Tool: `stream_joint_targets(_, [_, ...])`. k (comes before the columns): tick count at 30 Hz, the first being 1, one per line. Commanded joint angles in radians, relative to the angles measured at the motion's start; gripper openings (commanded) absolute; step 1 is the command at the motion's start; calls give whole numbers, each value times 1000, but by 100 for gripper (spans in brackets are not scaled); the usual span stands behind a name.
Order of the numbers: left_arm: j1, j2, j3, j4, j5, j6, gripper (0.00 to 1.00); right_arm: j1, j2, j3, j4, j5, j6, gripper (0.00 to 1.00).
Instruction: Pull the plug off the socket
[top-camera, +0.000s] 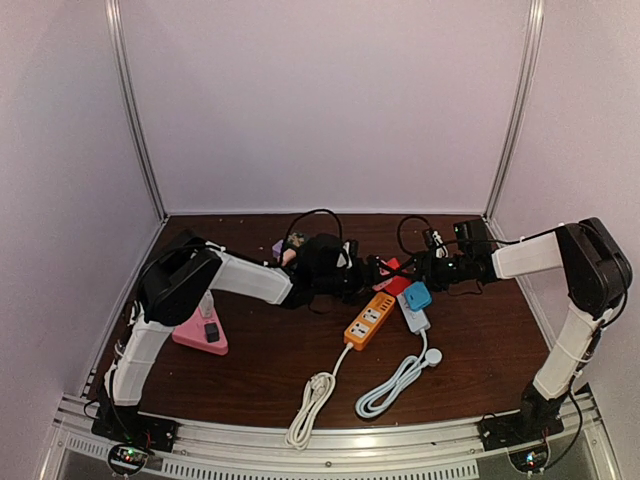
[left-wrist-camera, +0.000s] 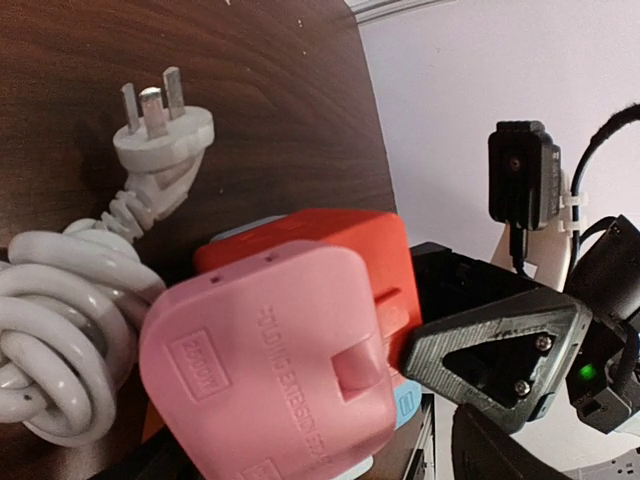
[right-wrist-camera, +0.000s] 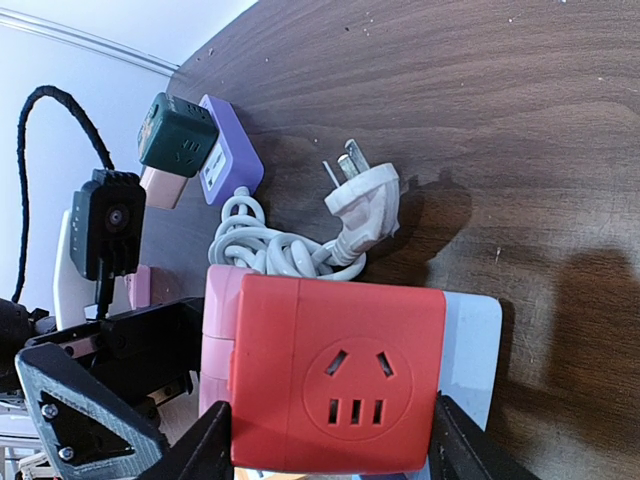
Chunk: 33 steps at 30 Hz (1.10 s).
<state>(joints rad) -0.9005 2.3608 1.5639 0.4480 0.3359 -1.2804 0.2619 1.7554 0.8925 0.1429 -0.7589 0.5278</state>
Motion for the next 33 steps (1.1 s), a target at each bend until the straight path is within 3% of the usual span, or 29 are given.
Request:
stream_joint_targets(1, [-2, -22, 5, 100, 11, -16, 82, 2, 39, -14, -47, 10, -11, 62])
stream_joint_targets(16, [14, -110, -106, 133, -9, -19, 59, 4, 38, -7, -81, 57, -39, 62])
stream_joint_targets(33, [29, -88, -41, 87, 3, -13, 44, 17, 34, 8, -130, 118, -78, 62])
